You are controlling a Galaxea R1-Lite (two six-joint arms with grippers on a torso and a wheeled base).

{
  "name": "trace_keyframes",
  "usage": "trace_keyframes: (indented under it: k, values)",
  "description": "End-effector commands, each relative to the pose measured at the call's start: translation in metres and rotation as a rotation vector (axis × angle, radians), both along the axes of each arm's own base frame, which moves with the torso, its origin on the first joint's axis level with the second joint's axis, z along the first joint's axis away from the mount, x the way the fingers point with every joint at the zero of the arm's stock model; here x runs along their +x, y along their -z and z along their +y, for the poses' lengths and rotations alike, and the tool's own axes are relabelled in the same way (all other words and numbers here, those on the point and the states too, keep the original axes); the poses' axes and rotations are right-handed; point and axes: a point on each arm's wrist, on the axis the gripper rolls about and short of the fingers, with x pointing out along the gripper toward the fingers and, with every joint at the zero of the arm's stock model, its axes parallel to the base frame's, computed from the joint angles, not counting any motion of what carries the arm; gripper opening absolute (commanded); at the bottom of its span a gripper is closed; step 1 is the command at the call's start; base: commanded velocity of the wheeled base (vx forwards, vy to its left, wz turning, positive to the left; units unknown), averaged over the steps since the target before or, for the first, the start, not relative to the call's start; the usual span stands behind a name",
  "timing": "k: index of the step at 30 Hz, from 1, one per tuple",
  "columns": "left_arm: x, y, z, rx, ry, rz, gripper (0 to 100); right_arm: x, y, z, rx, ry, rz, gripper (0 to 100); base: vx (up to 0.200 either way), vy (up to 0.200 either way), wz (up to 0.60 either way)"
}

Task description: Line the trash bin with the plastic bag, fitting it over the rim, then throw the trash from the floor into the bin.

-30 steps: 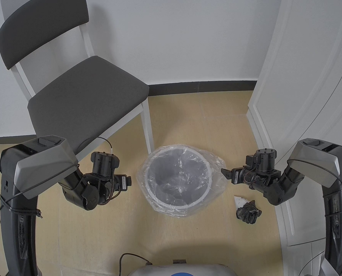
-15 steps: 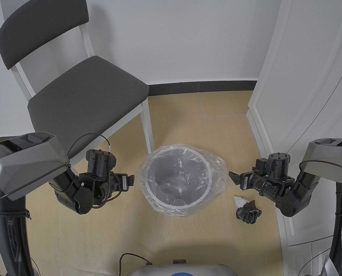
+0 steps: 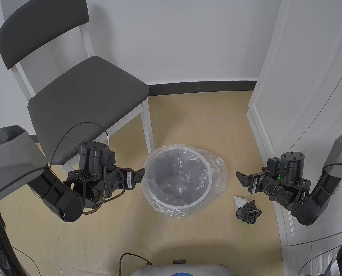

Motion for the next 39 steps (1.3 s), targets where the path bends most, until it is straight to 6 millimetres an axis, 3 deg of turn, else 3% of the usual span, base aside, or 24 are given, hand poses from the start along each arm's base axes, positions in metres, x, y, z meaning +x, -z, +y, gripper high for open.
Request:
trace_keyframes:
  k: [1, 8, 13, 23, 28, 33, 39]
  values:
    - [-0.019, -0.026, -0.005, -0.035, 0.043, -0.057, 100, -0.018, -0.021, 0.006, 0.047, -0.024, -0.044, 100, 0.000, 0.000, 0.00]
    - [-0.039, -0.036, -0.019, -0.053, 0.116, -0.071, 100, -0.039, -0.045, 0.005, 0.146, -0.033, -0.087, 100, 0.000, 0.000, 0.00]
    - [-0.047, -0.036, -0.029, -0.058, 0.153, -0.067, 100, -0.054, -0.047, 0.003, 0.154, -0.051, -0.079, 100, 0.000, 0.000, 0.00]
    - [-0.059, -0.029, -0.042, -0.062, 0.216, -0.052, 100, -0.055, -0.055, 0.005, 0.160, -0.061, -0.111, 100, 0.000, 0.000, 0.00]
    - [-0.075, -0.018, -0.036, -0.072, 0.338, -0.061, 100, -0.054, -0.065, 0.009, 0.175, -0.078, -0.149, 100, 0.000, 0.000, 0.00]
    - [-0.072, -0.017, -0.039, -0.090, 0.376, -0.100, 100, -0.060, -0.070, 0.018, 0.180, -0.119, -0.159, 100, 0.000, 0.000, 0.00]
    - [-0.066, -0.026, -0.042, -0.087, 0.375, -0.093, 100, -0.049, -0.086, 0.024, 0.184, -0.125, -0.193, 100, 0.000, 0.000, 0.00]
